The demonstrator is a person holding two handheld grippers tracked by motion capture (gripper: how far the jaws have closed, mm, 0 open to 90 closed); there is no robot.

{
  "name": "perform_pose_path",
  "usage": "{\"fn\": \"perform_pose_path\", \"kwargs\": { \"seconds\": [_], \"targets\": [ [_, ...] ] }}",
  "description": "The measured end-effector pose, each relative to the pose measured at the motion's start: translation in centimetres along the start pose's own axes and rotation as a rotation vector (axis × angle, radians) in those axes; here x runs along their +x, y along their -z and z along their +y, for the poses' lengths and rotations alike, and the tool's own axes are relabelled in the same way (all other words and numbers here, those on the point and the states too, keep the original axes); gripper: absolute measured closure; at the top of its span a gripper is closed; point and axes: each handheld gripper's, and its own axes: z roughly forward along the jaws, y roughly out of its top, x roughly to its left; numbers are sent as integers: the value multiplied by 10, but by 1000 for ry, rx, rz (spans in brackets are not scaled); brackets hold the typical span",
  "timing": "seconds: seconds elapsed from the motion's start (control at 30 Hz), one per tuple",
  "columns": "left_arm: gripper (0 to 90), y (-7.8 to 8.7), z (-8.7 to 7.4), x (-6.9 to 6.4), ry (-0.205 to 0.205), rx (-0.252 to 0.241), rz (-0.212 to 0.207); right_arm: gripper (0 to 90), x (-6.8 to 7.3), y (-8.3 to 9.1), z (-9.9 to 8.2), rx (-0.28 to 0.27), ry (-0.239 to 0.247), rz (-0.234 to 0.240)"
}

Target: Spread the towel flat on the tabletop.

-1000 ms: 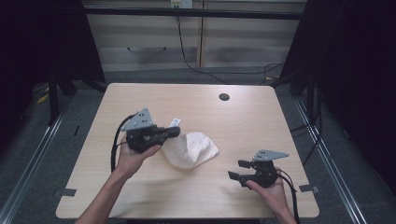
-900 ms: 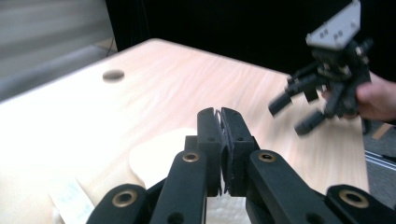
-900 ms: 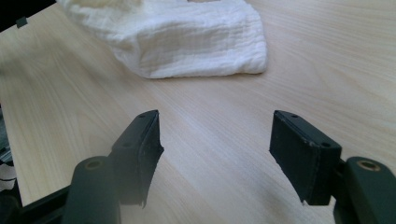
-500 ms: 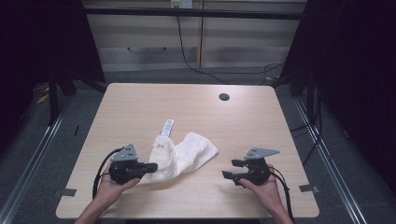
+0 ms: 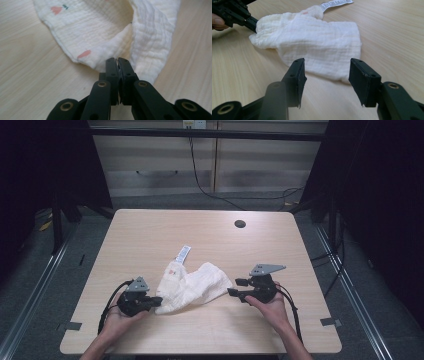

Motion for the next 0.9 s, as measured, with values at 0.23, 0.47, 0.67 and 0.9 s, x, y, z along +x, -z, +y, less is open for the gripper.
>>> {"fn": "perform_pose_path", "kwargs": {
  "seconds": [0.23, 0.47, 0.67, 0.9],
  "targets": [
    [875, 1, -1, 20, 39, -16, 49, 528, -14, -27, 12, 38, 9, -16],
    [874, -4, 3, 41, 82, -42, 50, 600, -31, -48, 32, 33, -23, -5],
    [874, -6, 5, 48, 106, -53, 74, 653, -41, -72, 43, 62, -22, 15],
    [874, -7, 4, 50, 114, -63, 64, 673, -52, -101, 49, 129, 6, -14]
  ]
}}
